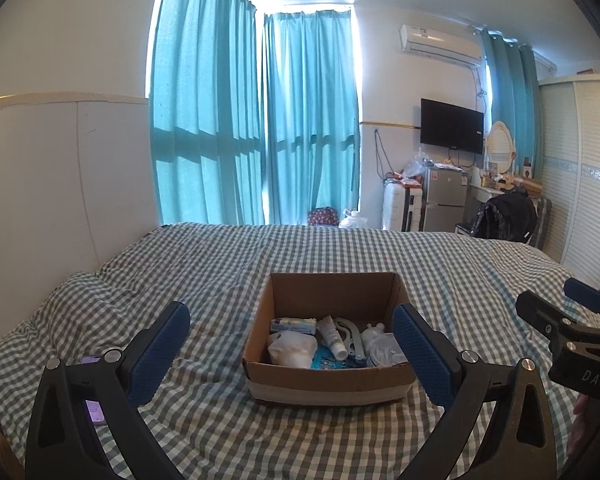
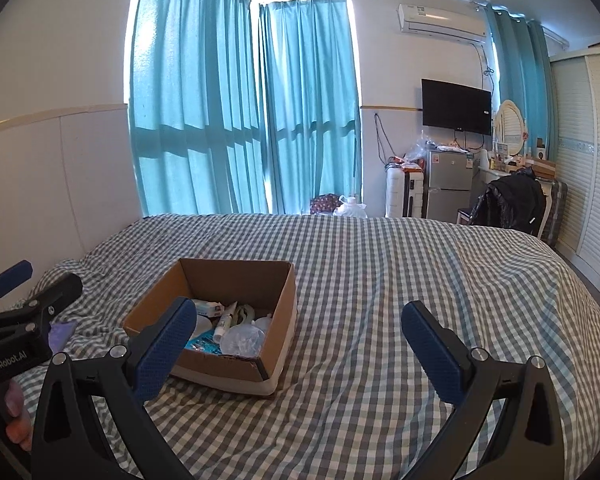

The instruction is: Organize objects

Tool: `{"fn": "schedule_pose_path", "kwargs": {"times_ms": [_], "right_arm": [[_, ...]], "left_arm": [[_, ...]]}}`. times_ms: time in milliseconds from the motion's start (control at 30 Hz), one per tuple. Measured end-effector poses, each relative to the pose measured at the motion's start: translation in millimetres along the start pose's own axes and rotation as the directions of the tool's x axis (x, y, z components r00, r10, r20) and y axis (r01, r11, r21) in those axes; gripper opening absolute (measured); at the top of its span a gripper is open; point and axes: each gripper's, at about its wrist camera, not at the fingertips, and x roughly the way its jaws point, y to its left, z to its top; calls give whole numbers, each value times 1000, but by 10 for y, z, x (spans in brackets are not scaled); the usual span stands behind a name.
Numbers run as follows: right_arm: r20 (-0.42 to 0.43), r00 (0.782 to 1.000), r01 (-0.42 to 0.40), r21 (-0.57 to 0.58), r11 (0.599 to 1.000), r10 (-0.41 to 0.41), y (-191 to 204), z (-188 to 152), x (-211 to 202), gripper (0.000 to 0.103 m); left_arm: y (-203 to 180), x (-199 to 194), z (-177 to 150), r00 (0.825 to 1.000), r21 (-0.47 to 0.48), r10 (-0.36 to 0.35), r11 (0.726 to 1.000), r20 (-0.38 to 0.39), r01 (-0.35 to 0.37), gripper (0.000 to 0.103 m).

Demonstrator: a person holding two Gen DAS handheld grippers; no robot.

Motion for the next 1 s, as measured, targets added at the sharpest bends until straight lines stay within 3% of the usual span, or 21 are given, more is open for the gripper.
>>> {"fn": "schedule_pose_path", "kwargs": {"times_ms": [1000], "right_arm": [[-19,1000,-21,-32,999,21,181,-53,-24,103]], "left_arm": [[44,-64,-26,1000,3,3,1000,-18,-3,103]]}}
